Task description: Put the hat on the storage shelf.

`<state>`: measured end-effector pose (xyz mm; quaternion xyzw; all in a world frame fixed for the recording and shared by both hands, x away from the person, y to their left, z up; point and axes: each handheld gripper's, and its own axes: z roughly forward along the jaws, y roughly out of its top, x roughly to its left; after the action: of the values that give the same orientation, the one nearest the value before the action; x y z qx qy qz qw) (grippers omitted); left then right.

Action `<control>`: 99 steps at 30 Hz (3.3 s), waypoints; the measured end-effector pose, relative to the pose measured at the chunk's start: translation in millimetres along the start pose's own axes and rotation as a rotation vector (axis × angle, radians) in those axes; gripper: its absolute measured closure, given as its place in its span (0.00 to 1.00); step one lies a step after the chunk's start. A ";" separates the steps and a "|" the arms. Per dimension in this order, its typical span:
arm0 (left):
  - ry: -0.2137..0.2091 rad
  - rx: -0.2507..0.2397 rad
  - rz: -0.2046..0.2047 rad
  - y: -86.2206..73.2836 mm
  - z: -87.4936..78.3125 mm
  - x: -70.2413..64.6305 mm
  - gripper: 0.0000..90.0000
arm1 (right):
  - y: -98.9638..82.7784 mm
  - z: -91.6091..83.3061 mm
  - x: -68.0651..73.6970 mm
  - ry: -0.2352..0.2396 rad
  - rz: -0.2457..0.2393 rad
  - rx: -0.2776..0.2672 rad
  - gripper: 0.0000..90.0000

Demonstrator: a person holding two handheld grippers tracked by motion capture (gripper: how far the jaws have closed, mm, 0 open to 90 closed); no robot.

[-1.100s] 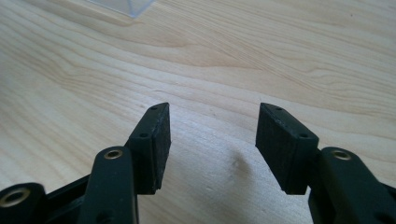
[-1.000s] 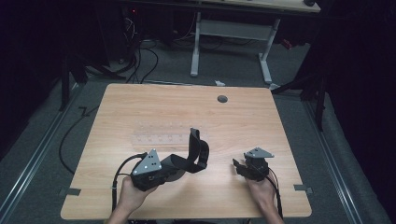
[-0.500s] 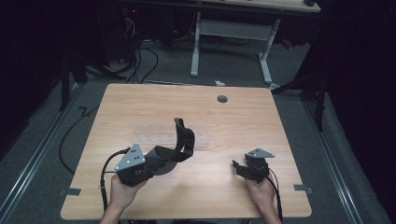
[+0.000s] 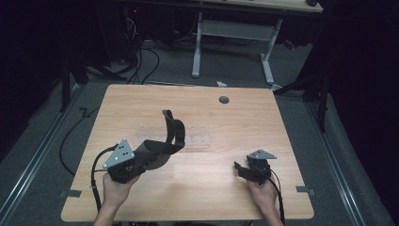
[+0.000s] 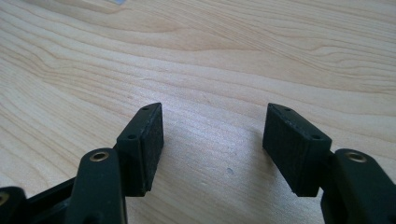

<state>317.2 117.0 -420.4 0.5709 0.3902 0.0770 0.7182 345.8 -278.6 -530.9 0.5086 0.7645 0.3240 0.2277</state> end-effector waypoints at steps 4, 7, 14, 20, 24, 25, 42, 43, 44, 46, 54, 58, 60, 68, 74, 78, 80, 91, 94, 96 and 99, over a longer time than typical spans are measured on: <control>0.016 -0.034 -0.015 6.9 -2.0 6.1 0.95 | 0.0 0.0 -0.1 0.000 -0.001 0.000 0.43; 0.032 -0.056 -0.014 12.8 -3.8 10.5 0.95 | 0.0 0.0 -0.1 0.000 -0.001 -0.001 0.43; 0.076 -0.107 -0.012 25.6 -6.1 21.9 0.95 | 0.0 0.1 -0.1 0.001 -0.003 -0.001 0.43; 0.120 -0.102 -0.024 30.5 -3.6 33.8 0.95 | 0.0 0.1 0.3 0.002 -0.002 0.000 0.42; 0.139 -0.093 -0.009 31.5 -0.4 39.1 0.95 | 0.0 0.1 0.3 0.003 -0.003 0.000 0.42; 0.144 -0.095 -0.008 31.9 0.1 40.3 0.95 | 0.0 0.1 0.3 0.003 -0.003 0.000 0.42; 0.254 -0.178 -0.035 41.5 7.2 69.2 0.95 | 0.0 0.1 0.4 0.004 -0.004 0.001 0.41; 0.260 -0.177 -0.033 41.5 7.7 71.0 0.95 | 0.0 0.1 0.3 0.004 -0.005 0.001 0.41; 0.266 -0.178 -0.032 41.5 8.3 72.8 0.95 | 0.0 0.2 0.3 0.004 -0.005 0.001 0.41; 0.276 -0.177 -0.028 41.3 9.4 76.2 0.95 | 0.0 0.2 0.3 0.004 -0.006 0.001 0.41; 0.322 -0.166 0.007 38.7 22.3 91.5 0.95 | 0.0 0.2 0.3 0.005 -0.006 0.001 0.41; 0.346 -0.159 0.023 35.9 27.0 96.4 0.95 | 0.0 0.2 0.3 0.005 -0.006 0.001 0.41; 0.355 -0.158 0.039 34.4 28.9 98.8 0.95 | 0.0 0.2 0.3 0.005 -0.006 0.001 0.41; 0.381 -0.150 0.034 31.5 33.3 110.0 0.95 | 0.0 0.2 0.3 0.005 -0.006 0.001 0.41; 0.397 -0.146 0.043 27.3 38.3 112.7 0.95 | 0.0 0.2 0.3 0.005 -0.006 0.001 0.41; 0.406 -0.139 0.046 24.2 42.3 114.1 0.95 | 0.0 0.2 0.4 0.005 -0.005 0.002 0.41; 0.410 -0.136 0.044 21.5 43.9 115.1 0.95 | 0.0 0.2 0.3 0.005 -0.006 0.001 0.41; 0.424 -0.124 0.033 6.4 48.0 123.0 0.94 | 0.0 0.2 0.3 0.004 -0.007 0.001 0.41; 0.425 -0.109 0.032 2.4 47.1 123.7 0.94 | 0.0 0.2 0.3 0.004 -0.007 0.001 0.41; 0.424 -0.107 0.033 0.2 45.5 123.3 0.93 | -0.1 0.2 0.4 0.005 -0.006 0.001 0.41; 0.430 -0.091 0.028 -3.1 43.4 124.0 0.91 | -0.1 0.2 0.4 0.005 -0.007 0.001 0.41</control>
<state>429.0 151.9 -479.8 0.5139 0.5227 0.2244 0.6421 345.8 -278.2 -531.1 0.5054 0.7669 0.3239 0.2268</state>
